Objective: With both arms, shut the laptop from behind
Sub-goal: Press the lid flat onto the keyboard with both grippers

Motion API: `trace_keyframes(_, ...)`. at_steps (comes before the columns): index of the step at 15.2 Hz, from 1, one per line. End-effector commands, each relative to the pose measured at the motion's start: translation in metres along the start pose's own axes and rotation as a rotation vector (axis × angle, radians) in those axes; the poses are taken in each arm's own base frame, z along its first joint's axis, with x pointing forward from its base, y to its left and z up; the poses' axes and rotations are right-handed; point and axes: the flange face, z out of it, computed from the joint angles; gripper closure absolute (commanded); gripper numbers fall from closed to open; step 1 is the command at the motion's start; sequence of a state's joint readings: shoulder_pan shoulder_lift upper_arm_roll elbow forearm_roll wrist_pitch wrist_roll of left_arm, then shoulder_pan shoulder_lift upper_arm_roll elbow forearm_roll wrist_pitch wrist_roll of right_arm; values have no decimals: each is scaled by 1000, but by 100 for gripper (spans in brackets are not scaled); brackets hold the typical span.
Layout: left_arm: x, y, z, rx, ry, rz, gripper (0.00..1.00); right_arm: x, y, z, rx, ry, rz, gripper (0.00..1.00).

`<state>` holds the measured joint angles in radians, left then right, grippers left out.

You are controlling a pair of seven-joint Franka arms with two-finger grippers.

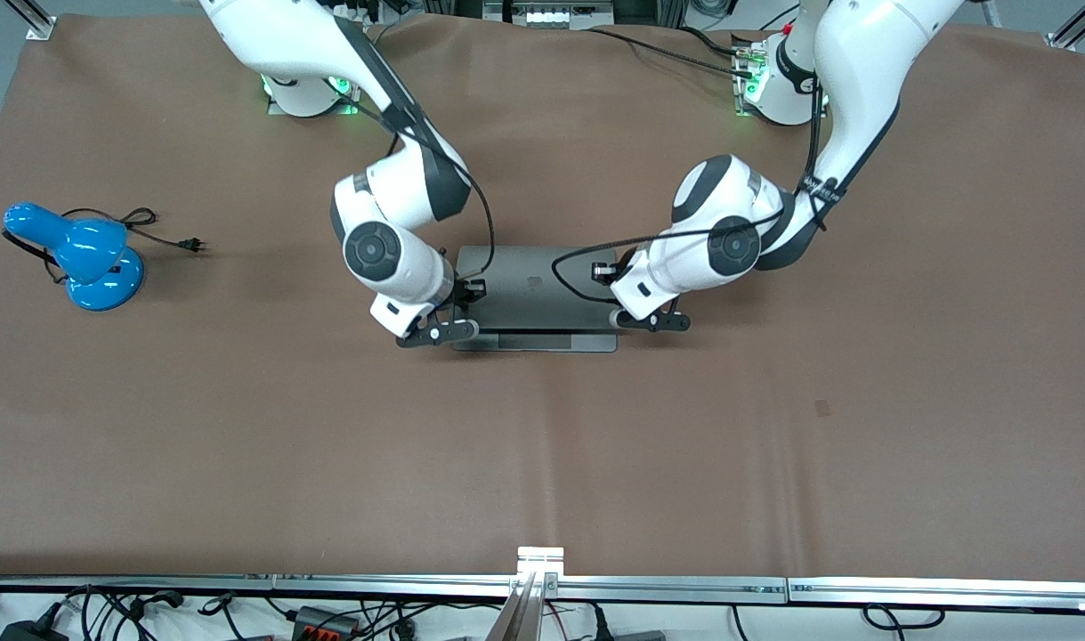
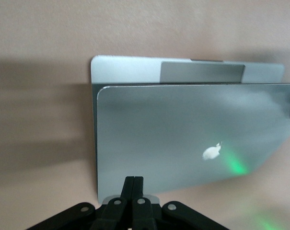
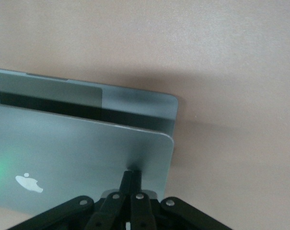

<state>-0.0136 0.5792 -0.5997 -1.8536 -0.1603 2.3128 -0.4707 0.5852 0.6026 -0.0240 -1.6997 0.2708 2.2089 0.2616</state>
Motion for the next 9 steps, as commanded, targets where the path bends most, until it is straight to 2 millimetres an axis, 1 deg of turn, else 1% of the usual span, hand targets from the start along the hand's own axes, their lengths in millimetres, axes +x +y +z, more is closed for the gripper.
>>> trace_keyframes(1, 10, 3, 28, 15, 15, 9, 100, 18, -3, 23, -11, -7, -8, 100)
trace_keyframes(2, 8, 5, 36, 27, 18, 16, 100, 20, -1, 33, -17, -16, -8, 100)
trace_keyframes(3, 10, 4, 40, 35, 31, 14, 100, 21, 1, 43, -23, -27, -6, 100)
trace_keyframes(4, 11, 2, 46, 47, 41, 19, 100, 24, 1, 49, -24, -26, -8, 100)
trace_keyframes(6, 9, 3, 64, 76, 43, 44, 100, 25, 2, 54, -43, -24, -20, 100)
trace_keyframes(8, 14, -1, 74, 90, 77, 47, 100, 26, 4, 58, -55, -25, -26, 100)
trace_keyframes(9, 15, 4, 79, 92, 79, 52, 100, 26, 5, 59, -57, -25, -26, 100)
